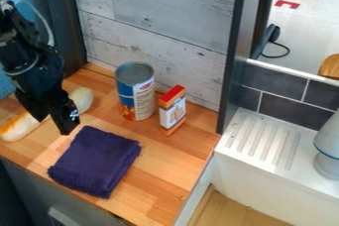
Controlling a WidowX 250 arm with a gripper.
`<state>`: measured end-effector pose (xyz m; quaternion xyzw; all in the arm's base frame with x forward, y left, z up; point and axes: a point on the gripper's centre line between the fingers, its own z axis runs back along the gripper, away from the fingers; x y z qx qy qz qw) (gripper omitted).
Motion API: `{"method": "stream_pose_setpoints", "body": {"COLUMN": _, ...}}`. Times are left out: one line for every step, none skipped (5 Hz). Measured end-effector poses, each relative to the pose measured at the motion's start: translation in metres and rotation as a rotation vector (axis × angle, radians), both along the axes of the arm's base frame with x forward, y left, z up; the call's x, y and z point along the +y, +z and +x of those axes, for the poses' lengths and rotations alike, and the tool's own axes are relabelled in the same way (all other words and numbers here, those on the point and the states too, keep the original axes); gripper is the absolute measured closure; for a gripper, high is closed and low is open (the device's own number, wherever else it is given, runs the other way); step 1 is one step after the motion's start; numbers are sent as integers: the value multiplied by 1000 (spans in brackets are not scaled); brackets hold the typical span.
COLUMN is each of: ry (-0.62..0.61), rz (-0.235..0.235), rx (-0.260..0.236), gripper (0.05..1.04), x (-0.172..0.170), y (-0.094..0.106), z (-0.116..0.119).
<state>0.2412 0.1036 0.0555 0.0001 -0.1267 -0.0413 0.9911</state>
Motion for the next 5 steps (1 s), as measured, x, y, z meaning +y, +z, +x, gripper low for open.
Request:
{"method": "stream_pose_setpoints", "body": {"ry": 1, "rz": -6, "rx": 15, "gripper": 83, "x": -2, "y": -7, "z": -2}}
{"method": "stream_pose_setpoints", "body": {"ry": 20, "rz": 40, "rx": -20, "gripper": 83, "x": -16, "y": -34, "z": 10}}
{"method": "stream_pose_setpoints", "body": {"ry": -5, "rz": 76, "rx": -42, "gripper": 83, "x": -27, "y": -48, "z": 20}}
{"method": "stream_pose_setpoints", "body": {"ry": -17, "rz": 83, "rx": -22, "gripper": 83, "x": -33, "y": -64, "z": 21}}
{"method": "stream_pose_setpoints", "body": {"ry": -33, "rz": 72, "rx": -26, "gripper": 83, "x": -35, "y": -64, "z": 24}}
